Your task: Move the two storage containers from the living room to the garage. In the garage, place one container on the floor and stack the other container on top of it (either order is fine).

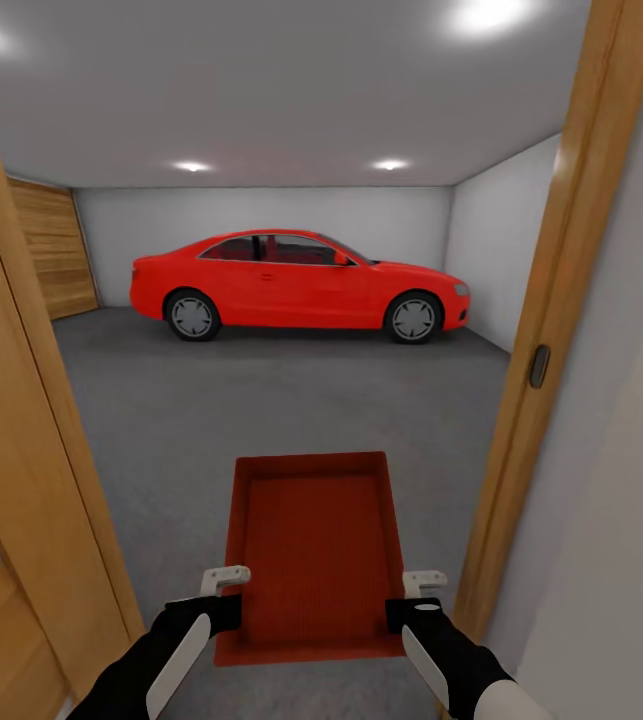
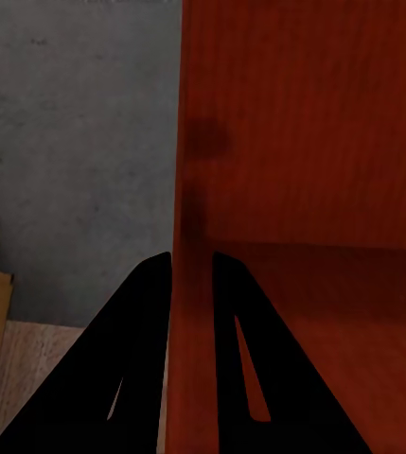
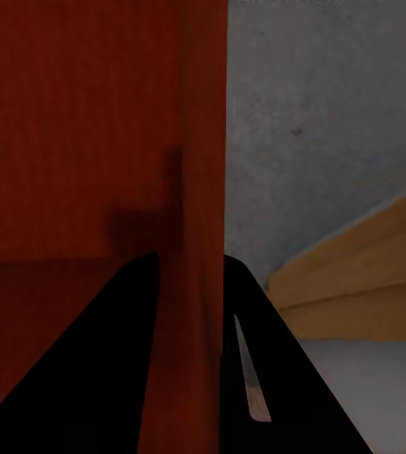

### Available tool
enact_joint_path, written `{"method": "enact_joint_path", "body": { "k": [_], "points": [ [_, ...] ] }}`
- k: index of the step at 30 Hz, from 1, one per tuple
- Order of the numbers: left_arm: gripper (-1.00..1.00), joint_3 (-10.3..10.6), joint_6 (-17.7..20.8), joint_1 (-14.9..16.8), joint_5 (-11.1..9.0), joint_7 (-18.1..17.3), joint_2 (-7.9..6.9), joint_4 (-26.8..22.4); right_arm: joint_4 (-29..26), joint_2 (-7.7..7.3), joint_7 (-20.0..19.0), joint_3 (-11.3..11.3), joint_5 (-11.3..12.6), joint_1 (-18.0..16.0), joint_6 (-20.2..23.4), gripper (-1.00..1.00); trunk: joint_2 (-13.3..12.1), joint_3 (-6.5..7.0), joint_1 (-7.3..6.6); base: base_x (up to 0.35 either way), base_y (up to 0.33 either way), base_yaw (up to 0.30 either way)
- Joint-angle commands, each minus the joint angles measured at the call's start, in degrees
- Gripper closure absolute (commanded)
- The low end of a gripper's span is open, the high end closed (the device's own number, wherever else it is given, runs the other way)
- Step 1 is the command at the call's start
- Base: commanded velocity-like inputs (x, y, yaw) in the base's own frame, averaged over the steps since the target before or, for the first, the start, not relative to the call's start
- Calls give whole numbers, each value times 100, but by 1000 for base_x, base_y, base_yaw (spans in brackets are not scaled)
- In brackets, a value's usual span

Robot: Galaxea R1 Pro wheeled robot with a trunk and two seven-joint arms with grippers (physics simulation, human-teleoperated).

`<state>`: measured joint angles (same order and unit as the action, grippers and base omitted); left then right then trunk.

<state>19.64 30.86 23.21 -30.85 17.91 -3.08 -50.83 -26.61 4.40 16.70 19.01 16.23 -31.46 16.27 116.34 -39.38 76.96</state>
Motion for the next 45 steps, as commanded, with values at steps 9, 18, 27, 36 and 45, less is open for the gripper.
{"method": "enact_joint_path", "body": {
  "k": [9,18,27,36,45],
  "points": [
    [100,-22,-467,8,-18,55,-8,-76,-2,-10,32,-3,56,0,30,100,3,8,-1,2,2,-60],
    [100,-22,-467,8,-18,52,-8,-76,-2,-10,31,-3,56,0,28,100,3,9,-1,50,56,-6],
    [100,-22,-467,8,-18,55,-8,-76,-2,-10,30,-3,56,0,31,100,3,12,-1,34,37,-11],
    [100,-22,-467,8,-18,53,-8,-76,-2,-10,30,-3,56,0,30,100,3,34,-1,2,2,-82],
    [100,-22,-467,8,-18,54,-8,-76,-2,-9,33,-2,56,0,30,100,3,36,-1,140,57,-6]
  ]
}}
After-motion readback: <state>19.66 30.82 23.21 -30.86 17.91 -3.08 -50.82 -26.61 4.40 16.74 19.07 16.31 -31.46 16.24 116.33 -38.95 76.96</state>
